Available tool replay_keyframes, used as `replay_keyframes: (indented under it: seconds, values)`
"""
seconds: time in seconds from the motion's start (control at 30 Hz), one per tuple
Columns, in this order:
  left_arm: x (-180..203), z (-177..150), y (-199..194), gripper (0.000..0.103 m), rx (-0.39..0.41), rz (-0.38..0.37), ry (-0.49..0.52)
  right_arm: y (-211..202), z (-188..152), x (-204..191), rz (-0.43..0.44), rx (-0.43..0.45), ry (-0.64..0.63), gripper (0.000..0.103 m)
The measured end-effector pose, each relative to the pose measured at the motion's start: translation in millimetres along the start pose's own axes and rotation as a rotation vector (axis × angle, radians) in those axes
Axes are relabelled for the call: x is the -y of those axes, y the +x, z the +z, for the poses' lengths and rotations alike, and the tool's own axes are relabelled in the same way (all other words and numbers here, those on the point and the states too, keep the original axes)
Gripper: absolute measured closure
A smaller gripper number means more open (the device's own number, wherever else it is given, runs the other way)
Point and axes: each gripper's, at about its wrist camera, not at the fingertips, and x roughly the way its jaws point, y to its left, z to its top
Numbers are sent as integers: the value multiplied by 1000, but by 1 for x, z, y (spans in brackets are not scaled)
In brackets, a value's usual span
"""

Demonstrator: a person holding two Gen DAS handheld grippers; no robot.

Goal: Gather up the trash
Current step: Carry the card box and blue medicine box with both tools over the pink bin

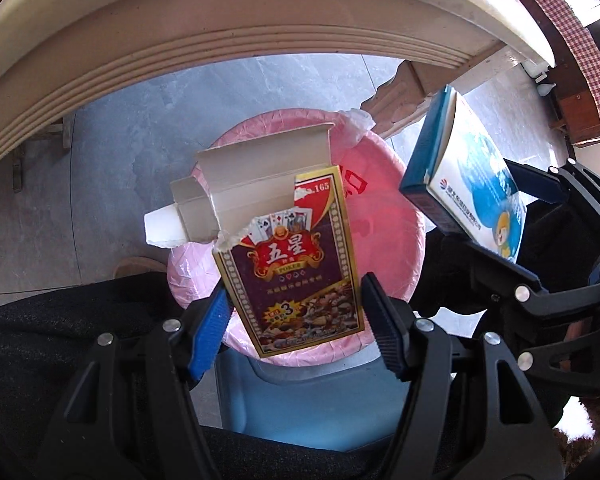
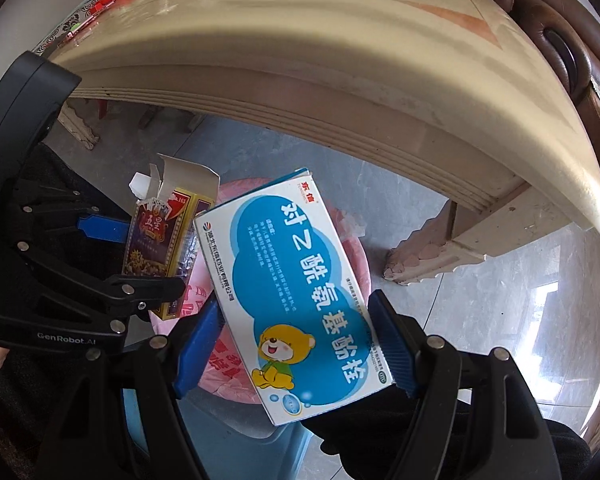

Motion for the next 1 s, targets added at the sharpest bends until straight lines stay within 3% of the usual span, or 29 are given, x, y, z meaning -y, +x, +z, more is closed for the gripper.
replay_keyframes:
  seconds: [0.17, 0.57, 1.0]
  values:
    - [-1, 10, 21, 40, -38, 37, -13, 26, -2, 6, 15, -41, 43, 32]
    - [-17, 16, 78, 40, -199, 38, -77, 88, -8, 20, 53, -143, 121, 32]
    - [-23, 24, 97, 38, -268, 26, -110, 109, -7, 29, 79, -177, 148, 32]
